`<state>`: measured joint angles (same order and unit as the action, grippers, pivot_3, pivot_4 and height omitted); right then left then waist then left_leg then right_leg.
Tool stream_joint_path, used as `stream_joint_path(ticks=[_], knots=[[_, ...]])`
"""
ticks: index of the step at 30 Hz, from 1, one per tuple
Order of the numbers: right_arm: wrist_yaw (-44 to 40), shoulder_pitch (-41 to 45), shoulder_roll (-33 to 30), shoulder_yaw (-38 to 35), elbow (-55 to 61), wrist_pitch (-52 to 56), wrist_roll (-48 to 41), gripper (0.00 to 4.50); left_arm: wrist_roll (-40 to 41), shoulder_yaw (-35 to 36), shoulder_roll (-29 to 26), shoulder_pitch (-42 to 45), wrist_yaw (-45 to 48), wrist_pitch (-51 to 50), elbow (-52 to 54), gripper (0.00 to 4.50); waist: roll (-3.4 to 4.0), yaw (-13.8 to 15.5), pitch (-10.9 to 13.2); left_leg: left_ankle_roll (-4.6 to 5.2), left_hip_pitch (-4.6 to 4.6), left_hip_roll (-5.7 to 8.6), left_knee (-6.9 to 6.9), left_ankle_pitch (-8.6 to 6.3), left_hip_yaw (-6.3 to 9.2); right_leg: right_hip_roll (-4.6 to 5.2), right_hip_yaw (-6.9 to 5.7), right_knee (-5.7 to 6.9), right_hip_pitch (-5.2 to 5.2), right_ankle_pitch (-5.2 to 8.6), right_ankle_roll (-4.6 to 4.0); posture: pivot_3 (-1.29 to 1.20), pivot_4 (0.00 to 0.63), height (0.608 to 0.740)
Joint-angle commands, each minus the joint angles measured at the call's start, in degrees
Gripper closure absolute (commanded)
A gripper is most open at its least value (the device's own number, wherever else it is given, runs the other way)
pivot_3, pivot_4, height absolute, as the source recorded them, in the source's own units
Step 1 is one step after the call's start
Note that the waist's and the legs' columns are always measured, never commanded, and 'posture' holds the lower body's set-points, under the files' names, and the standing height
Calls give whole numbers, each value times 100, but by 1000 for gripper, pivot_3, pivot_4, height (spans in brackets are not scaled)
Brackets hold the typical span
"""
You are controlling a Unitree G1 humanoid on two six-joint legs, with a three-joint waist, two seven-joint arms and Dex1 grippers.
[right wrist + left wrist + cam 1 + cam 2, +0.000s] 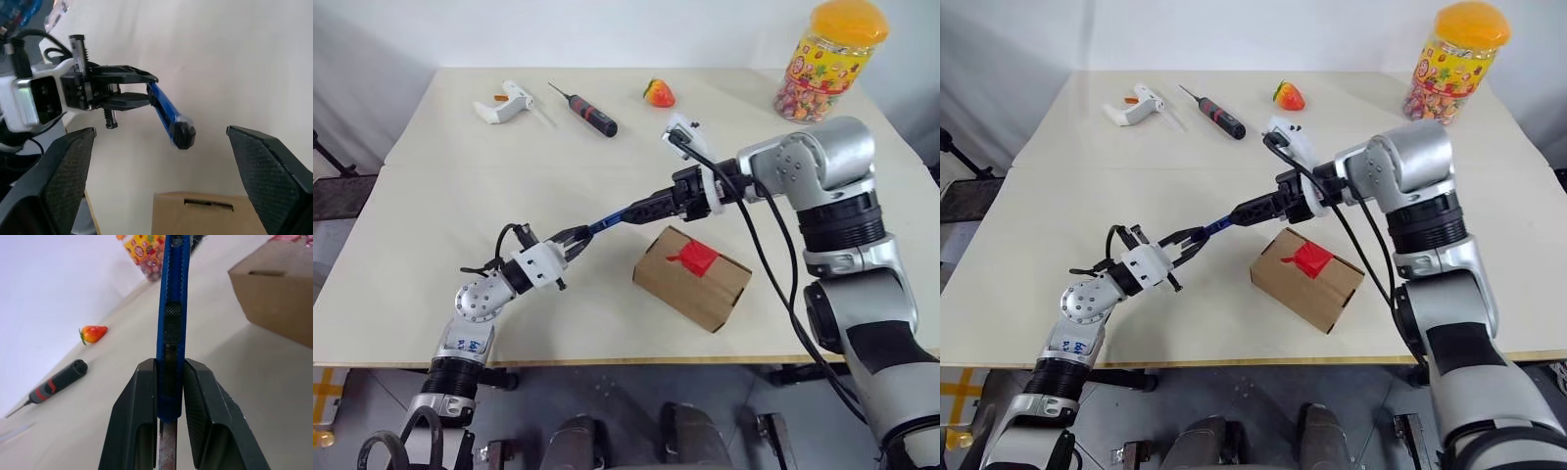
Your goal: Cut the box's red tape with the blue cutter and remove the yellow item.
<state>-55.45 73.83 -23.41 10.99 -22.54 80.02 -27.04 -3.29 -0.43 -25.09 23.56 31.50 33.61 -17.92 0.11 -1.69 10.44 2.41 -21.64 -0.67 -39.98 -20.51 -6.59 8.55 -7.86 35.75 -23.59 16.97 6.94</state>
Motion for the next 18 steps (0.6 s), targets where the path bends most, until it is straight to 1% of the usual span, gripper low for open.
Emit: stream_joint_path(ticks=[1,15,18], knots=[[-3,176,107,42,-156,-162,-6,37,115,-5,0,-32,-72,84,322,3849,0,-3,0,0,0,0,0,0,0,0,-1,0,0,0,0,0,150,740],[-156,388,458,154,-945,-635,134,37,145,-68,19,-209,-119,-144,763,3849,0,0,0,0,-2,0,-1,0,6,1,-3,0,1,0,0,0,150,740],[-255,379,443,223,-959,-668,156,600,146,-62,13,-245,-133,-184,826,3849,0,0,0,0,-2,0,0,0,7,1,-3,0,1,0,0,0,150,740]])
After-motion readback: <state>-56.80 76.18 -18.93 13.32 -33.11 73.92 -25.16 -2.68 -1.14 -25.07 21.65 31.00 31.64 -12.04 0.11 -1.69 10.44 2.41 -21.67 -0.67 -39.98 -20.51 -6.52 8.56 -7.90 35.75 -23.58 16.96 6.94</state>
